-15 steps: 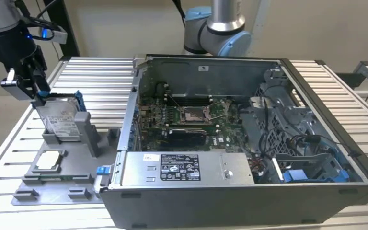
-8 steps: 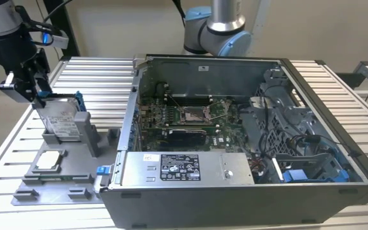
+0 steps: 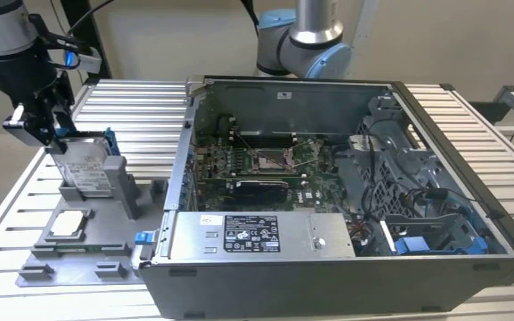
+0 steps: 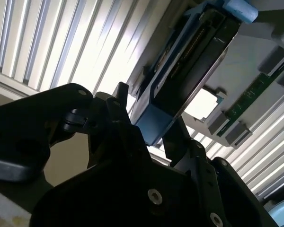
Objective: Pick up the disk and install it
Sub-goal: 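Pick up the disk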
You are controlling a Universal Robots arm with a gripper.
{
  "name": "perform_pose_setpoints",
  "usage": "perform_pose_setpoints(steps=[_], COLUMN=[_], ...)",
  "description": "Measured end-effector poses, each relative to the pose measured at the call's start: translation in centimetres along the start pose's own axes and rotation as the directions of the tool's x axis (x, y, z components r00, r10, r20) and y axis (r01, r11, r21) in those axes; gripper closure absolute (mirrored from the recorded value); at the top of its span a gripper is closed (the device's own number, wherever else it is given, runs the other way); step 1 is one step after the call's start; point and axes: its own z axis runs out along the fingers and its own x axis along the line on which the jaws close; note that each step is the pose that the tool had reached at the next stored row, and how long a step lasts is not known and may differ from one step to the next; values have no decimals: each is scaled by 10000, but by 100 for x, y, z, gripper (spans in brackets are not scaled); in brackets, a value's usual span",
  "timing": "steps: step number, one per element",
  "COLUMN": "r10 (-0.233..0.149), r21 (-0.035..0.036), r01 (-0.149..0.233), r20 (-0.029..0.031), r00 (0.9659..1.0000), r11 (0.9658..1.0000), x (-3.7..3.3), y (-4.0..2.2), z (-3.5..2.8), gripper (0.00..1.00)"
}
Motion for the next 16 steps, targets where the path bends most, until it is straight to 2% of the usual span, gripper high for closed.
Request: perform_pose_setpoints(steps=[2,5,7,13,16], r10=[-5,-55,-126,-470,-488], r21=[-87,-142,-150,-158,-138], r01=[5,54,126,467,486], r20=[-4,-12,-29,-166,-185], r00=[10000,10000,9999,9988,9986], r11=[10000,9999,9998,9988,9987], x=[1,3,6,9,10], y=[-15,-18,-20,-22,-29], z=[22,57,84,150,165], gripper=[0,0,0,0,0])
